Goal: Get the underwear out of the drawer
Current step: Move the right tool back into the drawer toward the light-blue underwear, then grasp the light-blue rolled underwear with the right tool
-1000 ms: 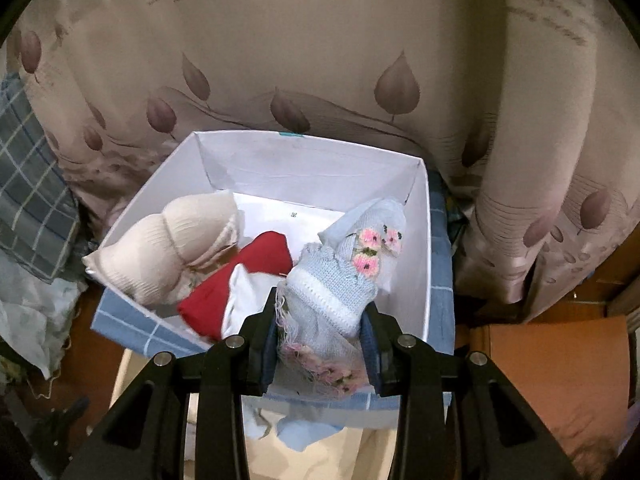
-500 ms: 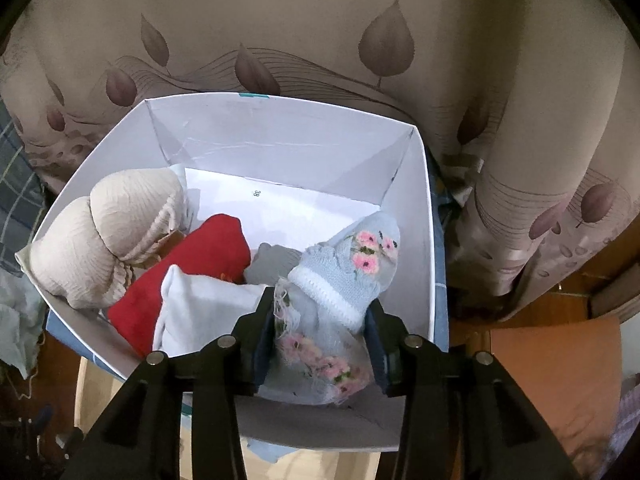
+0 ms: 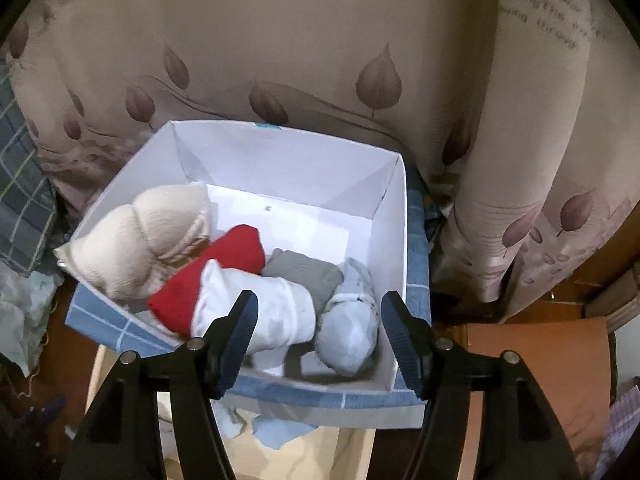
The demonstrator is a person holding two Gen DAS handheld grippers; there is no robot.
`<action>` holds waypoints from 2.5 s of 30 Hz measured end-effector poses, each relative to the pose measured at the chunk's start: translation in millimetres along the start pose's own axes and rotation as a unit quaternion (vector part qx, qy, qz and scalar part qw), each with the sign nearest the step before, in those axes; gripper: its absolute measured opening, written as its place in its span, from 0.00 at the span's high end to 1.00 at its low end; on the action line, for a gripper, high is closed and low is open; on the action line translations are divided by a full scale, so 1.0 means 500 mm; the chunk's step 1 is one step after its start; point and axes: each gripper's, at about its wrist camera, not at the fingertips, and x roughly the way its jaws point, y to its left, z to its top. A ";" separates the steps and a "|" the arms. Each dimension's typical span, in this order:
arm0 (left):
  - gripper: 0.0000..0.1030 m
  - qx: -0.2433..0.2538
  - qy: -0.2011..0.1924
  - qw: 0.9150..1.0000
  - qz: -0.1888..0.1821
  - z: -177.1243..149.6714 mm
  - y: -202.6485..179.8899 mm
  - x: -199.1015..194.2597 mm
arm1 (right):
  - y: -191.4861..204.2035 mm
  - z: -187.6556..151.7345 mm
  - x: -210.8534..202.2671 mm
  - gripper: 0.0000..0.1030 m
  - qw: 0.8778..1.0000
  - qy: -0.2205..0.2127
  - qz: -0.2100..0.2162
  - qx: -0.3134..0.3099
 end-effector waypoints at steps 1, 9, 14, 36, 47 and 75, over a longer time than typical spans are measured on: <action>0.34 0.001 0.001 1.000 -0.001 -0.001 0.001 0.000 | 0.001 -0.005 -0.013 0.36 1.000 -0.005 0.005 0.000; 0.34 0.013 0.005 1.000 0.006 -0.005 -0.010 0.001 | 0.013 -0.101 -0.082 0.34 0.999 -0.005 0.041 -0.004; 0.34 0.026 0.007 1.000 0.012 -0.007 -0.017 0.002 | 0.006 -0.183 -0.074 0.34 0.999 0.013 0.046 0.001; 0.34 0.019 0.014 1.000 0.006 -0.004 -0.013 0.005 | 0.000 -0.365 0.192 0.35 0.983 0.159 0.049 0.076; 0.34 0.009 0.014 1.000 -0.006 -0.001 -0.006 0.005 | 0.015 -0.356 0.291 0.35 0.964 0.196 0.034 0.175; 0.34 -0.003 0.020 1.000 -0.016 0.001 -0.002 0.008 | 0.024 -0.377 0.389 0.49 0.944 0.293 0.018 0.152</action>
